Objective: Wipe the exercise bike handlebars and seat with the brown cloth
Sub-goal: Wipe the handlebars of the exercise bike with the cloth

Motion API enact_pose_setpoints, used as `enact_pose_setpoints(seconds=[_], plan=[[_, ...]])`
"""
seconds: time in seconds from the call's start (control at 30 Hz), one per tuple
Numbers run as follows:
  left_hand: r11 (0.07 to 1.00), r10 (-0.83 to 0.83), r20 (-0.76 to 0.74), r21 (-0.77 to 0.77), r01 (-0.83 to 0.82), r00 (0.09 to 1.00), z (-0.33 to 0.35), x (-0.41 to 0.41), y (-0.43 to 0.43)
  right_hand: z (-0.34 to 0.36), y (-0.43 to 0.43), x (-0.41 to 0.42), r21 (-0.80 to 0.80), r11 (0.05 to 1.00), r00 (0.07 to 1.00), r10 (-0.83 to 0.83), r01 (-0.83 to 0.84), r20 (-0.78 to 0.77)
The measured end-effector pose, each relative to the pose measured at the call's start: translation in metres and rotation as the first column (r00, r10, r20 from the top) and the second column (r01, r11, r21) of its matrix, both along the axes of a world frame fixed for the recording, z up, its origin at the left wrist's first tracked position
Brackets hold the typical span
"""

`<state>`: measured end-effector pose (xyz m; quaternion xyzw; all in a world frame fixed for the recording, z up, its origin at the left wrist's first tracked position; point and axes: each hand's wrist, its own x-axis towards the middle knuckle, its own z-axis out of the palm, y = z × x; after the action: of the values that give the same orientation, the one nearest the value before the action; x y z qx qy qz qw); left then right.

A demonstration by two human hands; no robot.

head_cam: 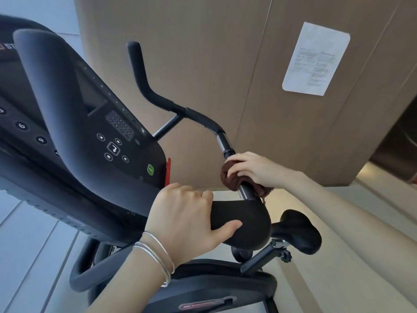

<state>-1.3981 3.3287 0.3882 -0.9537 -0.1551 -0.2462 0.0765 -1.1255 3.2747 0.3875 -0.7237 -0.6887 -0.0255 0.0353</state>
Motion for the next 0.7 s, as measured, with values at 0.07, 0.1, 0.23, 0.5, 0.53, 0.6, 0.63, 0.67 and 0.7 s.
enact_pose_setpoints(seconds=[0.07,0.1,0.23,0.5,0.53,0.6,0.63,0.67,0.7], plan=[[1.0,0.0,0.02,0.01,0.0,1.0,-0.001,0.0,0.0,0.003,0.009,0.004,-0.004,0.999,0.998,-0.054,0.054,-0.021],[1.0,0.001,0.023,0.016,-0.001,1.0,-0.001,0.0,0.0,0.004,0.008,0.004,0.002,0.997,0.996,-0.072,0.072,-0.051],[0.999,0.018,0.025,0.029,-0.019,1.0,-0.002,0.0,0.0,0.005,-0.023,-0.009,0.003,1.0,0.991,-0.005,0.006,-0.132],[0.996,0.047,-0.011,0.08,-0.046,0.999,0.0,-0.001,-0.002,0.008,-0.009,-0.01,-0.068,0.997,0.986,-0.053,0.043,-0.156],[0.996,0.047,-0.011,0.08,-0.046,0.999,0.0,-0.001,-0.002,0.01,0.0,-0.008,-0.076,0.995,0.986,-0.076,0.065,-0.15],[0.996,0.038,-0.012,0.077,-0.037,0.999,0.0,-0.001,-0.002,0.012,0.01,-0.007,-0.089,0.992,0.986,-0.106,0.095,-0.129],[0.997,0.034,-0.014,0.072,-0.033,0.999,0.0,-0.001,-0.003,0.011,0.01,-0.008,-0.091,0.99,0.985,-0.118,0.107,-0.124],[0.997,0.031,-0.013,0.067,-0.03,0.999,0.0,-0.001,-0.004,0.01,0.006,-0.01,-0.09,0.989,0.983,-0.126,0.115,-0.135],[0.998,0.027,-0.009,0.064,-0.026,1.0,-0.001,0.0,-0.004,0.008,-0.002,-0.013,-0.09,0.99,0.98,-0.125,0.112,-0.158]])
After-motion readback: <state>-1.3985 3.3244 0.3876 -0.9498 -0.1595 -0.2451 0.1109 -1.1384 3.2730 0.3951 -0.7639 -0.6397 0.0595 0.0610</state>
